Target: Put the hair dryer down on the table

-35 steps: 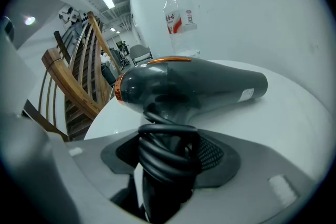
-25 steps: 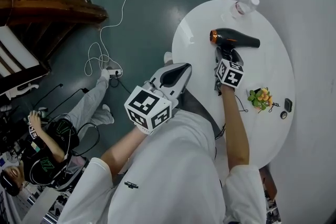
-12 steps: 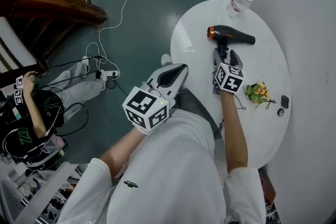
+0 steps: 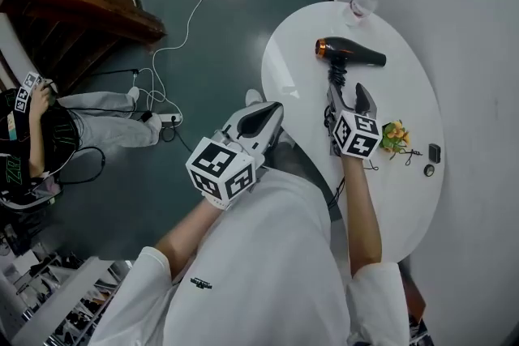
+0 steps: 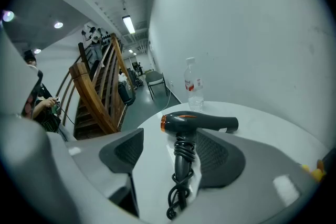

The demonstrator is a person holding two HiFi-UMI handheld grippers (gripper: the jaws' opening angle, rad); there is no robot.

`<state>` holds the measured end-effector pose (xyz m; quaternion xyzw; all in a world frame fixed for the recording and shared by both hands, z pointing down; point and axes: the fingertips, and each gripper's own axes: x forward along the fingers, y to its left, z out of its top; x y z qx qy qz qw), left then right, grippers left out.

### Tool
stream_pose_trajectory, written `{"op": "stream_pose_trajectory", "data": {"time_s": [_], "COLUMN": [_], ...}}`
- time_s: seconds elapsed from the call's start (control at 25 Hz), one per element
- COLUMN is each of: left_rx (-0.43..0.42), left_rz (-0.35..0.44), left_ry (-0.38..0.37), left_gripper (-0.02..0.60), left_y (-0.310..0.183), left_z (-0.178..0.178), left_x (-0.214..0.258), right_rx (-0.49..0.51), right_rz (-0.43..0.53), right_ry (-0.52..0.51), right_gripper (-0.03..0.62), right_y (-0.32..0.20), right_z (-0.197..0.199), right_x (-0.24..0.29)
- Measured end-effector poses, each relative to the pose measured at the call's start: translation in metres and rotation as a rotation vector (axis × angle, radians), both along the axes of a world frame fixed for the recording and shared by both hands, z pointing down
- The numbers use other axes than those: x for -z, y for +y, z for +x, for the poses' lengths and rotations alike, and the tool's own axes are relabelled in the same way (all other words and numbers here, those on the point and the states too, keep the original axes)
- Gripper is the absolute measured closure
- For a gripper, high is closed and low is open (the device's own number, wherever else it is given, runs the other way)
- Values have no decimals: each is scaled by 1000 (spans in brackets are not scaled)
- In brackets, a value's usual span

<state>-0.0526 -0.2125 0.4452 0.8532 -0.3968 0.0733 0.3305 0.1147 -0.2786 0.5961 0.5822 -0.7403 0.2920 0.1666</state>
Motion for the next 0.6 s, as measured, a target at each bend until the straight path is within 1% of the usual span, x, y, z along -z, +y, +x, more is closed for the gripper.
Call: {"op": "stream_pose_trajectory", "data": {"time_s": [0.28,0.4,0.6], "left_rx": [29,36,46], "left_rz": [30,46,70], "left_ry": [4,3,2], "left_gripper": [573,574,574], "left_y": [16,22,32], "left_z": [-6,-8,-11], "left_x": [10,14,21], "right_rx": [25,59,98], "right_rz": [100,166,247], "right_ry": [-11,-3,5], "right_gripper": [288,333,345], "right_y": [29,39,57], "right_z": [2,0,-3], "right_x": [50,78,118]}}
